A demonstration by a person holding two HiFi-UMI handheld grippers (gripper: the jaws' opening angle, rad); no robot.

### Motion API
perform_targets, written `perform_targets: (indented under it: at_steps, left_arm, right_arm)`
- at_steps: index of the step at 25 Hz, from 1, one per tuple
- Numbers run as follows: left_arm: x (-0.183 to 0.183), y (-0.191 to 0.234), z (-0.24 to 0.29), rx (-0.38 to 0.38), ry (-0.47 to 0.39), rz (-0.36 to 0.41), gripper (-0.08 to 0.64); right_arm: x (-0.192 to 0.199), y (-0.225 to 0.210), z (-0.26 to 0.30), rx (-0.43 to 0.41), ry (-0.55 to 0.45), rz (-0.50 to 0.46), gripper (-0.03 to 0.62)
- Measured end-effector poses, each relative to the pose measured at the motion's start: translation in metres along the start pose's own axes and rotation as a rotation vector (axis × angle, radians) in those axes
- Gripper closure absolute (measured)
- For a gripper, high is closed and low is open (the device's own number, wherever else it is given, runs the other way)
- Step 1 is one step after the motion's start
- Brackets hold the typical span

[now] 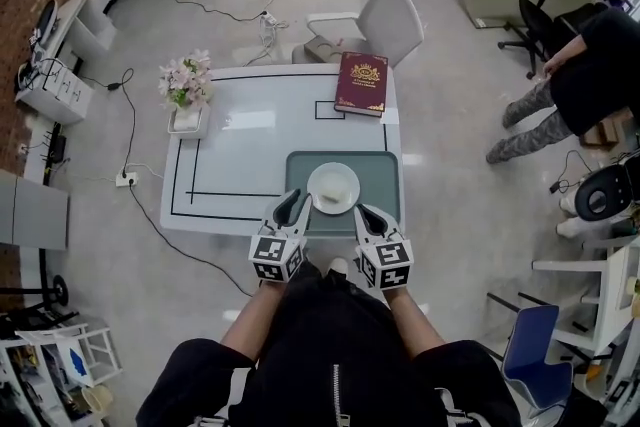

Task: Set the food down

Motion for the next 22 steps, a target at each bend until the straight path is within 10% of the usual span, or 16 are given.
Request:
perform_targets:
  at_steps: [4, 22]
  left_arm:
    - [-0.004, -0.005, -0.01, -0.014, -0.015, 0.07, 0.551]
    - [0.021, -0.025, -0.041, -0.006, 0.016, 0.092, 0.555]
  right_arm:
    - [-0.003, 0.005, 0.0, -0.012, -0.007, -0.006, 0.584]
    - [0.009, 0.019, -0.009, -0.075, 0.003, -0.074, 0.584]
Point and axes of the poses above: the fingertips, and each gripper's own axes: z forward along the fingers, y to its left, x out of its underside, the point moved 8 cm from there along -z, backward along the fingers, and after that the axes turned 6 degrees about -z, right-handed, at the moved point
